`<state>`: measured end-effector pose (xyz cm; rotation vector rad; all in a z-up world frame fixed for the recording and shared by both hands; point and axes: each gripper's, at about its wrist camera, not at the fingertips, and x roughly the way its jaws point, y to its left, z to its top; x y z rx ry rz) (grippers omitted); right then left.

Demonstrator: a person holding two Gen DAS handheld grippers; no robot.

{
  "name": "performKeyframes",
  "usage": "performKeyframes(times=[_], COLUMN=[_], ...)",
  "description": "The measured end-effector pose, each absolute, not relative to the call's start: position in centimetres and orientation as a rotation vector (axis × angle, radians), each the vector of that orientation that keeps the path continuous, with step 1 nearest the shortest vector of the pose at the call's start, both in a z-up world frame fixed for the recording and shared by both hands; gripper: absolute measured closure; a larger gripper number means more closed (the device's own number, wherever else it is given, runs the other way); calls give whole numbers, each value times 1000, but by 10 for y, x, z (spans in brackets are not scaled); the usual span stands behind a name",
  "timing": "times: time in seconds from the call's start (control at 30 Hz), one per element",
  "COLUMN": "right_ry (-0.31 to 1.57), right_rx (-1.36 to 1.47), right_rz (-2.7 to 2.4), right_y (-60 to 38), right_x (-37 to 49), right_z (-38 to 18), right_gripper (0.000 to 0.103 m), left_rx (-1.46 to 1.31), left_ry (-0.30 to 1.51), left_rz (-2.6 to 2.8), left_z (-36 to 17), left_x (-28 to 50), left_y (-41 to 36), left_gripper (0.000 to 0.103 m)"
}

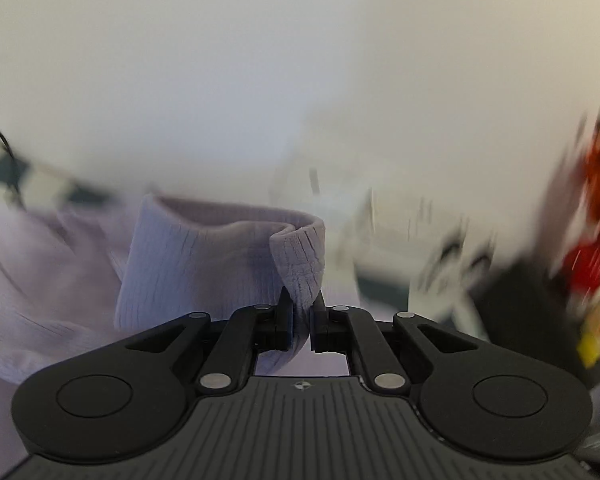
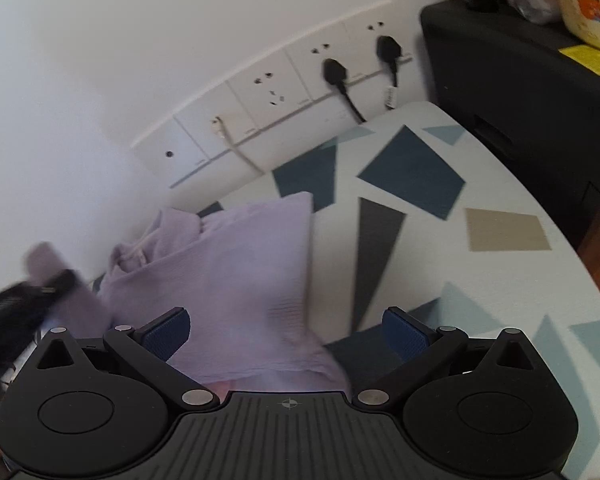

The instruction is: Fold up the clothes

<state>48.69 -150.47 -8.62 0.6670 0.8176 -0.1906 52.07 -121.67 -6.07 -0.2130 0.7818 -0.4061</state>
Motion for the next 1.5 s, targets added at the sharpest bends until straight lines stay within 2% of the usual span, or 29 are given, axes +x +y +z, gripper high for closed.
performKeyframes(times=[0.03, 0.1, 0.17, 0.2, 0.23, 0.27, 0.33, 0.5, 0.57, 0.67, 0.77, 0.9, 1.07, 1.13, 1.17, 1.2, 1.37, 1.47, 1.5], right_ry=[823, 833, 842, 846, 850, 856, 869, 876, 863, 817, 757, 753, 740, 760, 790, 827, 785, 769, 769], right_rx=[669, 676, 684, 685, 681, 676, 660, 602, 533, 386, 192, 12, -78, -21, 50, 151, 614, 680, 656], right_rz=[-188, -172, -149, -136, -119, -103, -77, 18, 66, 141, 190, 277, 260, 250, 261, 263, -60, -85, -87], right_y=[-1514, -1526, -1536, -1540, -1543, -1546, -1547, -1533, -1519, -1490, -1456, -1417, -1389, -1388, -1392, -1400, -1457, -1476, -1477], right_x=[484, 482, 482, 483, 485, 488, 498, 524, 533, 541, 546, 559, 586, 600, 609, 619, 635, 625, 620], right_z=[-91, -97, -102, -105, -106, -108, -110, -109, -107, -105, -110, -124, -135, -139, -141, -142, -146, -143, -141], right_gripper=[1, 1, 1, 1, 1, 1, 1, 2, 4, 4, 4, 4, 5, 26, 54, 69, 70, 67, 61], left_rx=[-198, -163, -155, -166, -179, -192, -200, -238, -336, -540, -698, -429, -109, -36, 1, 38, 73, 66, 54], left_ry=[836, 921, 975, 984, 982, 970, 924, 732, 673, 621, 631, 680, 769, 779, 784, 789, 816, 837, 848], left_rz=[-386, -351, -353, -372, -400, -431, -469, -444, -298, -24, 181, 321, 234, 196, 177, 157, 98, 74, 70], left_z=[-78, -103, -114, -113, -107, -99, -75, -12, 3, 16, -8, -46, -92, -101, -106, -111, -125, -133, -136], left_x=[523, 525, 523, 517, 512, 507, 497, 474, 465, 454, 448, 458, 487, 495, 499, 503, 522, 533, 537], left_y=[-1229, -1243, -1245, -1243, -1238, -1232, -1223, -1166, -1122, -1048, -975, -935, -935, -941, -944, -946, -953, -954, -953], left_gripper=[94, 85, 69, 65, 55, 40, 27, 21, 13, 13, 13, 13, 13, 13, 13, 13, 13, 13, 13])
